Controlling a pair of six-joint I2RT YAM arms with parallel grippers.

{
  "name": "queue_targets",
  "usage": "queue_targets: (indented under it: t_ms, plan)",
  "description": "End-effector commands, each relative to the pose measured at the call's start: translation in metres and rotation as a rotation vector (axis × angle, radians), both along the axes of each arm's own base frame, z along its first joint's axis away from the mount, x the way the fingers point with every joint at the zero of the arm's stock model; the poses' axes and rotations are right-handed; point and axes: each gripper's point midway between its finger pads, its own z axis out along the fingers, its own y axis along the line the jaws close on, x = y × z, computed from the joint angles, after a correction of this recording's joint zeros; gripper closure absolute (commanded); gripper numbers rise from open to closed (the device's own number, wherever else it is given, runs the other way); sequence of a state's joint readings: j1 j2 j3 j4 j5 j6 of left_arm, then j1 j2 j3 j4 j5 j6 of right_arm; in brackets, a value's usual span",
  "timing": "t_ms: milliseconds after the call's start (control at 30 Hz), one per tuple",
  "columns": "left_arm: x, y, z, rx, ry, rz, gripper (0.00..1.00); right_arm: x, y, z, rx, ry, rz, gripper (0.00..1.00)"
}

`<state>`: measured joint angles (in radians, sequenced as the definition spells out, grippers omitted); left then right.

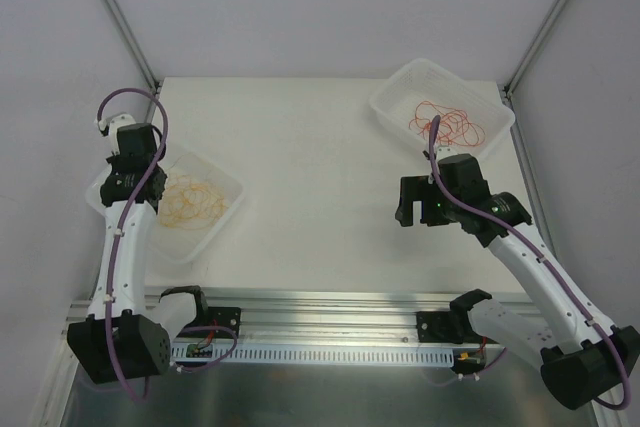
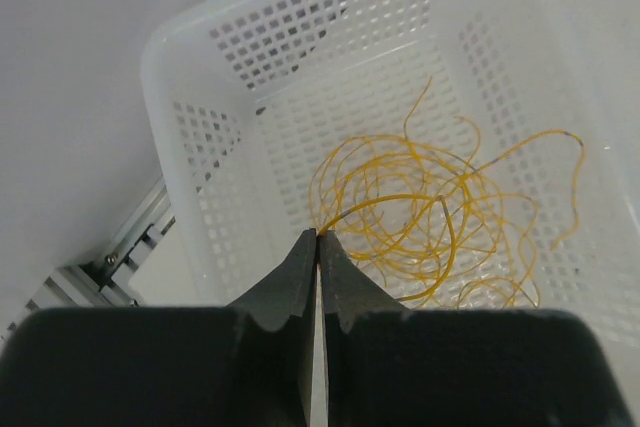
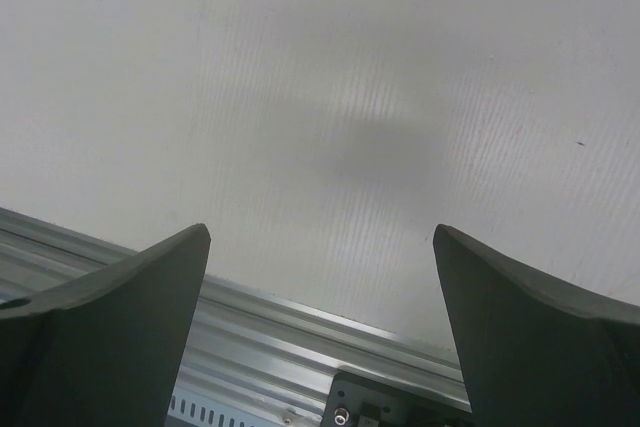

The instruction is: Untangle the cables

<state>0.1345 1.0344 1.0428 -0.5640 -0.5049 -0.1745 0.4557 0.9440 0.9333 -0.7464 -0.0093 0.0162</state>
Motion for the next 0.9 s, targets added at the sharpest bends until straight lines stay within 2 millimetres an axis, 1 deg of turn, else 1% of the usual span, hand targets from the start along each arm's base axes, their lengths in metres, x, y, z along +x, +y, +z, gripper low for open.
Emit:
queue_targets:
  t_ms: [0, 67, 100, 133, 200, 233, 267, 300, 333, 367, 400, 467, 500, 600, 633, 667, 700, 733, 767, 833, 867]
  plan:
    - [-0.008, -0.002, -0.030, -0.133, -0.025, 0.095, 1.00, 0.006, 0.006, 0.019, 0.030, -0.041, 0.019, 0.00]
    - [-0.010, 0.002, -0.040, -0.164, -0.026, 0.123, 1.00, 0.005, 0.004, 0.016, 0.023, -0.034, 0.014, 0.01]
    - [-0.011, 0.003, -0.050, -0.187, -0.014, 0.143, 1.00, 0.005, 0.003, 0.015, 0.019, -0.033, 0.013, 0.00]
    - [-0.013, 0.006, -0.055, -0.206, -0.005, 0.157, 0.96, 0.005, 0.003, 0.014, 0.015, -0.031, 0.013, 0.00]
    - [-0.011, 0.004, -0.061, -0.231, 0.012, 0.155, 0.82, 0.005, 0.002, 0.013, 0.010, -0.027, 0.010, 0.00]
    - [-0.009, 0.000, -0.062, -0.252, 0.012, 0.135, 0.37, 0.005, 0.001, 0.013, 0.008, -0.028, 0.006, 0.00]
    - [-0.009, -0.003, -0.062, -0.262, 0.015, 0.123, 0.20, 0.005, 0.000, 0.014, 0.004, -0.030, 0.003, 0.00]
    - [-0.009, -0.005, -0.057, -0.267, -0.004, 0.110, 0.06, 0.006, 0.000, 0.015, 0.004, -0.028, 0.001, 0.01]
    - [-0.009, -0.007, -0.053, -0.267, -0.012, 0.095, 0.01, 0.008, -0.005, 0.015, -0.019, -0.041, -0.020, 0.00]
    - [-0.007, -0.012, -0.049, -0.281, -0.024, 0.061, 0.01, 0.010, -0.009, 0.016, -0.033, -0.049, -0.036, 0.00]
    - [-0.007, -0.014, -0.039, -0.275, -0.039, 0.035, 0.01, 0.012, -0.010, 0.018, -0.041, -0.055, -0.044, 0.00]
    - [-0.007, -0.021, -0.030, -0.290, -0.058, -0.004, 0.01, 0.015, -0.015, 0.022, -0.060, -0.070, -0.066, 0.01]
    - [-0.008, -0.025, -0.022, -0.299, -0.080, -0.023, 0.01, 0.016, -0.017, 0.024, -0.070, -0.074, -0.073, 0.00]
    - [-0.006, -0.047, -0.011, -0.328, -0.099, -0.118, 0.01, 0.022, -0.029, 0.034, -0.114, -0.106, -0.128, 0.00]
    - [-0.005, -0.054, -0.007, -0.317, -0.097, -0.151, 0.01, 0.025, -0.032, 0.043, -0.120, -0.128, -0.145, 0.00]
    - [-0.006, -0.060, -0.004, -0.292, -0.087, -0.195, 0.01, 0.028, -0.040, 0.048, -0.151, -0.147, -0.183, 0.00]
    - [-0.006, -0.072, 0.005, -0.263, -0.095, -0.252, 0.01, 0.027, -0.046, 0.052, -0.169, -0.154, -0.200, 0.00]
    - [-0.008, -0.079, 0.009, -0.248, -0.096, -0.286, 0.01, 0.030, -0.055, 0.063, -0.198, -0.187, -0.240, 0.00]
    - [-0.011, -0.084, 0.021, -0.223, -0.122, -0.328, 0.01, 0.029, -0.061, 0.069, -0.214, -0.203, -0.258, 0.00]
    - [-0.017, -0.099, 0.030, -0.233, -0.139, -0.397, 0.01, 0.024, -0.078, 0.080, -0.271, -0.225, -0.309, 0.00]
    - [-0.022, -0.103, 0.043, -0.234, -0.179, -0.426, 0.01, 0.021, -0.084, 0.095, -0.266, -0.264, -0.333, 0.00]
